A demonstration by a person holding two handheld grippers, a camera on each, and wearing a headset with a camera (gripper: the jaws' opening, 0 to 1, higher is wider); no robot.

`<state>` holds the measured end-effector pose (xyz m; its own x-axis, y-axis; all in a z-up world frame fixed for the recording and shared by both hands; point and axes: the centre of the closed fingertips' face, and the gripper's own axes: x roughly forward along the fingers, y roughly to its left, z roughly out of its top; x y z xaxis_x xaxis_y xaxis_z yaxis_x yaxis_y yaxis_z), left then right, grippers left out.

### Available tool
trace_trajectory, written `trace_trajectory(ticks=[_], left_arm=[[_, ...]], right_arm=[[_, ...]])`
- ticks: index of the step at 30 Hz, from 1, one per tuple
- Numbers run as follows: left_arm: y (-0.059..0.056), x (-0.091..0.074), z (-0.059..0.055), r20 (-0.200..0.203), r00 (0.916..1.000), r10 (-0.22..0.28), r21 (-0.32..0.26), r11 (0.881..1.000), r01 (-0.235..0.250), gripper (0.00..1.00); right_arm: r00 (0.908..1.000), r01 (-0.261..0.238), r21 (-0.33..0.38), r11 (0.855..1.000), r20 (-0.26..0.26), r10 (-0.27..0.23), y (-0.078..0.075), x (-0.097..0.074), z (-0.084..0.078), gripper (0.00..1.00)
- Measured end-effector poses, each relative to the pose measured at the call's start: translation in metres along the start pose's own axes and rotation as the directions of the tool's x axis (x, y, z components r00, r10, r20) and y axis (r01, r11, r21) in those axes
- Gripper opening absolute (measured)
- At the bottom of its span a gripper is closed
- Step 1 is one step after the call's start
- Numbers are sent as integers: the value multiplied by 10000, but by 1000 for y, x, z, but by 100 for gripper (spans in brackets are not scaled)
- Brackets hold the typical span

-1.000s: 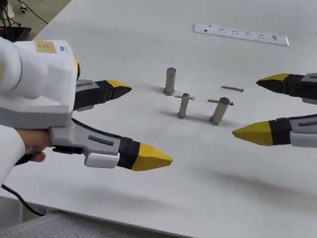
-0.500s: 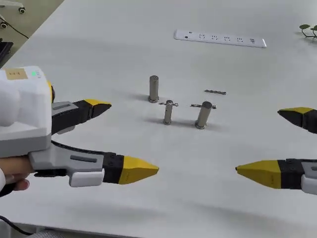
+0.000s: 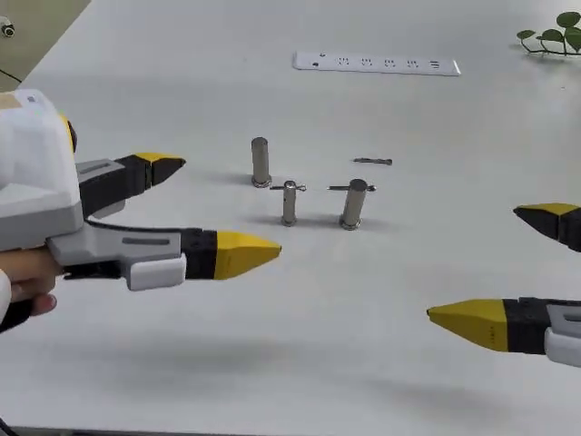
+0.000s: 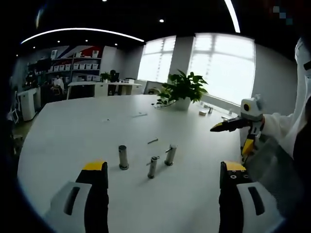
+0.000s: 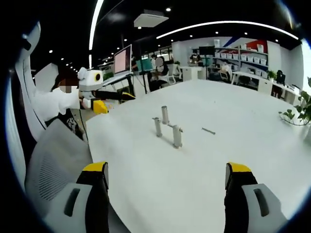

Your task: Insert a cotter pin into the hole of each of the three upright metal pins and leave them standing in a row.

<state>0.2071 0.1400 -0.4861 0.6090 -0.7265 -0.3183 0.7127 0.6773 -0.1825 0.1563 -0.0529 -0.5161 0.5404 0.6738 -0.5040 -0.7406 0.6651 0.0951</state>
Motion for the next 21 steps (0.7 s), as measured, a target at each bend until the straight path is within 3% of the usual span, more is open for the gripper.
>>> trace_trajectory(ticks=[5,10,13,14,17,18,21], left_arm=[[23,20,26,450,9986,293,203,9993,-302,88],[45,39,33,402,9966,716,484,9961,-735,80],[55,49,30,165,9965,823,634,9945,-832,73],[64,54,27,81,9963,854,699,9939,-857,69],[77,63,17,-158,9930,1174,849,9897,-1156,58],[79,67,11,-390,9925,1158,1064,9881,-1111,56],[82,77,1,-601,9923,1079,870,9909,-1025,53]], right_arm=[[9998,208,335,9992,7,-209,-2,-6,-8,98],[9991,429,603,9973,4,-430,-2,-11,-13,98],[9985,552,717,9959,-32,-551,-2,-13,-15,98],[9983,580,743,9955,-42,-578,-2,-13,-16,98],[9979,644,712,9954,45,-649,0,-17,-15,95],[9977,661,696,9954,68,-667,0,-17,-15,95],[9970,766,673,9948,67,-772,-1,-20,-15,95]])
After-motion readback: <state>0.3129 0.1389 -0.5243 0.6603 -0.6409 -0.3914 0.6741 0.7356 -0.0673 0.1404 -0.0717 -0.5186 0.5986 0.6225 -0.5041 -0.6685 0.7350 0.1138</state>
